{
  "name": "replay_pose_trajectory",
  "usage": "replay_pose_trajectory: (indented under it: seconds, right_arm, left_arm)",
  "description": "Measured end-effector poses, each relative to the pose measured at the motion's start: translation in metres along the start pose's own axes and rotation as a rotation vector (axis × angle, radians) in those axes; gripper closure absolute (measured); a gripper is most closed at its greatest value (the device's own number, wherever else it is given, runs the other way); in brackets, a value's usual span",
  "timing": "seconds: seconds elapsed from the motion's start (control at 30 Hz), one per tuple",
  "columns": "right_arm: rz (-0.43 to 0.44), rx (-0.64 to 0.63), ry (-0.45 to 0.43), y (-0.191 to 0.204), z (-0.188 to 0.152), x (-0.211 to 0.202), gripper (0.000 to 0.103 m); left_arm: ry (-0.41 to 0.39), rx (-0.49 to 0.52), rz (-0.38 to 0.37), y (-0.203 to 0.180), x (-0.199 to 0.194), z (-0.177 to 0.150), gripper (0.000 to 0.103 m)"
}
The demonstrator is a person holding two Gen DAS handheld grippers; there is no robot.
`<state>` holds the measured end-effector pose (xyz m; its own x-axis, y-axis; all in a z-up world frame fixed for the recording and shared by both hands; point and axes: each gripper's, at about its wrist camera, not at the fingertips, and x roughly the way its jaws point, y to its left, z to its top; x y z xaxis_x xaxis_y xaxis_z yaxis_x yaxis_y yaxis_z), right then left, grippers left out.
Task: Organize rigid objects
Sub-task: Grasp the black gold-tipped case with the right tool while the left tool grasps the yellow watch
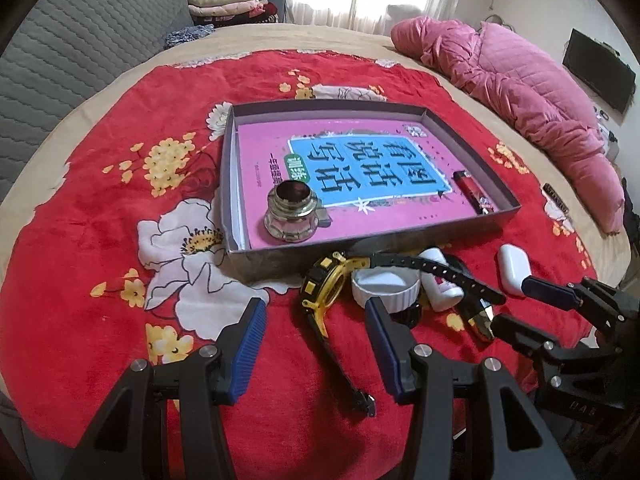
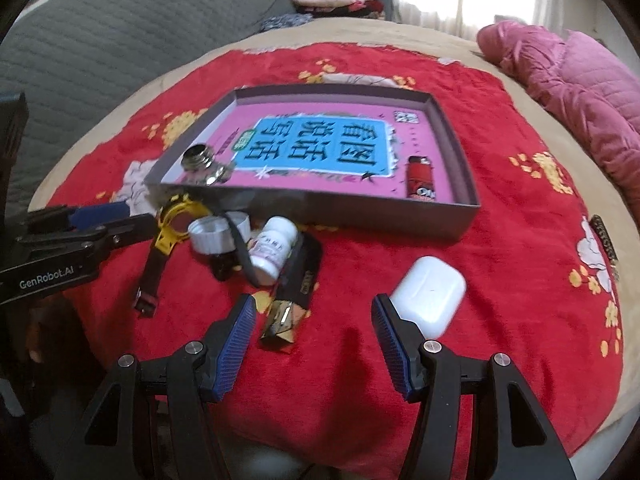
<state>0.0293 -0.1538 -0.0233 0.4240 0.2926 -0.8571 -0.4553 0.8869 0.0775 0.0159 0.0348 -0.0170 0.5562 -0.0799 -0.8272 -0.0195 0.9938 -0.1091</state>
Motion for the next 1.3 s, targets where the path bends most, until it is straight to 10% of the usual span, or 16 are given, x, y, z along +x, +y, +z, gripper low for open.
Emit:
replay_pose_trajectory:
  seconds: [0.83, 1.3]
  right_arm:
    - [0.0, 0.078, 0.038, -0.018, 0.003, 0.036, 0.044]
    - [-0.011, 0.0, 0.035, -0.004, 0.009, 0.055, 0.062]
  left_arm:
    - [0.041, 0.013, 0.024, 0.005, 0.029, 0.0, 0.052]
    - [0.021, 0.047, 0.029, 0.005, 0.043, 0.007, 0.052]
